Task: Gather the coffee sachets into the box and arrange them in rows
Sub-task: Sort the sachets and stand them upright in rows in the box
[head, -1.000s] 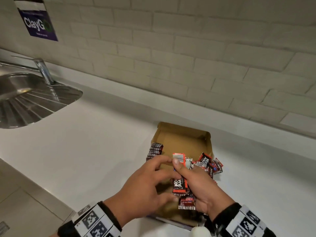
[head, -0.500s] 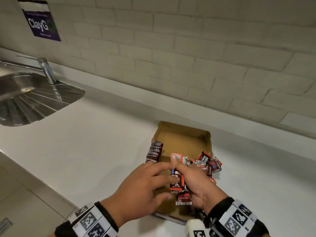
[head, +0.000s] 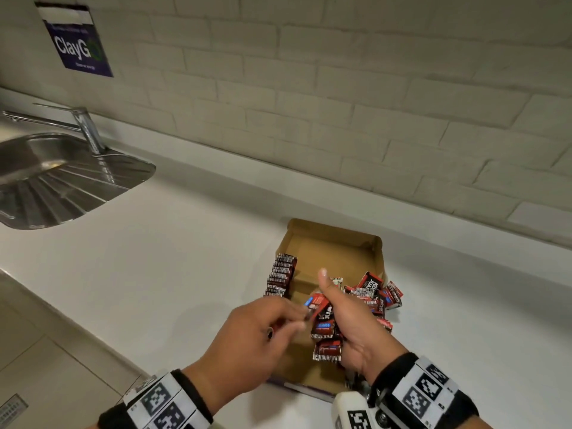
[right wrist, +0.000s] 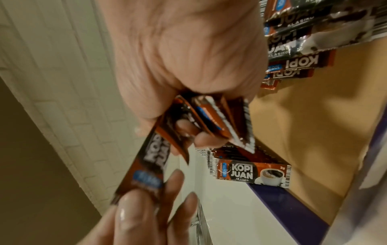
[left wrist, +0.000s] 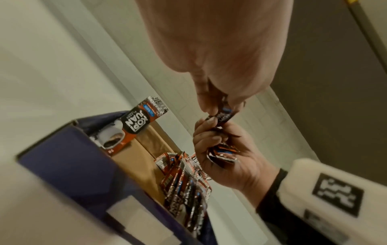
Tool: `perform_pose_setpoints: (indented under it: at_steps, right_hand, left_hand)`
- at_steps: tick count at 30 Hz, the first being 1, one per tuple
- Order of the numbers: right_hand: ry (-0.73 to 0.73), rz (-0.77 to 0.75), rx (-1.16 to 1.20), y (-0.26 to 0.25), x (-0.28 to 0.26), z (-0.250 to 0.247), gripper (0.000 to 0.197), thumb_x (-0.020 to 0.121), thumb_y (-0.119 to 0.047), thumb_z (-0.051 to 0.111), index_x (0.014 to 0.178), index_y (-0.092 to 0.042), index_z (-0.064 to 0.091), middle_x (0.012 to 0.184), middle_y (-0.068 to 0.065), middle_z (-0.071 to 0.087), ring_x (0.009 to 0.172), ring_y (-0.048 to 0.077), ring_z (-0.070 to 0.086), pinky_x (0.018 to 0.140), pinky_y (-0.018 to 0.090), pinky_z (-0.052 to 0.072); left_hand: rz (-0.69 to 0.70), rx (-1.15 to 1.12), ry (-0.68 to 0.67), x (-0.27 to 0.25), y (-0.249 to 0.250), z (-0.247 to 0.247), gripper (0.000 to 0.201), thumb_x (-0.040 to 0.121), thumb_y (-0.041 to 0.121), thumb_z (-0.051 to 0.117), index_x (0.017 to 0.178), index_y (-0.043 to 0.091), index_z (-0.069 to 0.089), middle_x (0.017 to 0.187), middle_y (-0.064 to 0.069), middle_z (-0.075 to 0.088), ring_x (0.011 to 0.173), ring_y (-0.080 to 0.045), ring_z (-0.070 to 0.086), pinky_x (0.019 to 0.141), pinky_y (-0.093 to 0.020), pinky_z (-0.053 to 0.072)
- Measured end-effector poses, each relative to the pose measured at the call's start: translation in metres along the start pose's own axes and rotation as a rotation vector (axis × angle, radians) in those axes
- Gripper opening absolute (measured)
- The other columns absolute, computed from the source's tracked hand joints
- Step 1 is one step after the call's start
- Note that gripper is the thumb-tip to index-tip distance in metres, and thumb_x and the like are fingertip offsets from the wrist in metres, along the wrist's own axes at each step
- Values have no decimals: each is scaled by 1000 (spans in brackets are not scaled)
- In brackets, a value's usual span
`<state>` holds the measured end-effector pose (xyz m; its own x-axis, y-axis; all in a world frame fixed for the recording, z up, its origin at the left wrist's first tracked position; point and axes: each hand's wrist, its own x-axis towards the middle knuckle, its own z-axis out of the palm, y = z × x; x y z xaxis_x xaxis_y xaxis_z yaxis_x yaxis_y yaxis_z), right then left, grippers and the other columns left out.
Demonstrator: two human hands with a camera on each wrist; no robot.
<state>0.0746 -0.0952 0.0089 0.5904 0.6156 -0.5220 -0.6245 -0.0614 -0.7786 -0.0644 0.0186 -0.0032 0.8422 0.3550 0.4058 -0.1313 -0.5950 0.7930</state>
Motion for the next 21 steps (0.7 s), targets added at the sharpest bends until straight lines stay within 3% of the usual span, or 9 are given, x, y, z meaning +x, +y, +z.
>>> perform_pose_setpoints:
  at_steps: [3, 5, 7, 10, 14, 16, 18, 21]
  right_hand:
    - [6, -17, 45, 0, 2, -4, 48, 78, -59, 71, 83, -11, 70, 65, 9, 63, 45, 20, 55, 44, 28, 44]
    - [-10, -37, 62, -2, 0, -7, 37, 83, -46, 74, 86, -10, 72, 66, 9, 63, 44, 19, 57, 41, 27, 45]
    - [-27, -69, 23, -3, -2, -7, 22, 86, -28, 77, 89, -6, 74, 65, 10, 65, 45, 18, 60, 41, 26, 47]
    - [-12, -132, -96, -2, -4, -5, 15, 88, -15, 76, 80, -3, 74, 63, 8, 68, 46, 15, 63, 44, 24, 48]
    - [29, -206, -140, -2, -1, -3, 24, 91, -15, 75, 71, -2, 71, 61, 7, 68, 48, 14, 63, 49, 25, 48]
    - [41, -238, -157, -2, -1, -1, 25, 90, -18, 76, 69, -4, 72, 63, 7, 69, 51, 15, 64, 57, 30, 49]
    - [59, -248, -192, -2, -2, 0, 26, 90, -20, 76, 68, -8, 74, 66, 8, 69, 55, 15, 64, 66, 35, 47]
    - [16, -206, -223, 0, -7, 1, 19, 94, -16, 73, 77, -9, 75, 67, 10, 67, 54, 15, 63, 60, 32, 49]
  left_hand:
    - [-391, -454, 199, 10, 9, -6, 9, 93, 0, 65, 93, 9, 62, 89, -8, 76, 81, -23, 75, 72, -31, 58]
    - [-493, -575, 270, 18, 8, -17, 11, 94, -2, 61, 102, 4, 56, 84, -15, 72, 76, -35, 75, 65, -36, 60]
    - [-552, -636, 259, 24, 5, -26, 19, 96, -1, 60, 112, 7, 54, 83, -18, 69, 77, -40, 74, 63, -38, 60]
    - [-639, -620, 201, 26, -1, -33, 24, 96, -2, 60, 117, 7, 56, 80, -23, 66, 71, -37, 72, 61, -35, 59]
    - [-687, -577, 28, 23, -5, -36, 22, 92, -7, 64, 112, 3, 66, 73, -19, 61, 62, -30, 66, 55, -33, 55]
    - [-708, -532, -67, 21, -4, -35, 19, 91, -8, 64, 108, 0, 69, 73, -17, 64, 61, -29, 64, 55, -33, 55]
    - [-728, -524, -26, 22, -4, -35, 15, 91, -8, 63, 103, -2, 69, 75, -16, 66, 62, -27, 63, 56, -33, 55]
    - [-741, -625, 169, 27, -6, -38, 10, 91, -6, 64, 99, -3, 69, 80, -17, 69, 64, -24, 61, 61, -31, 56]
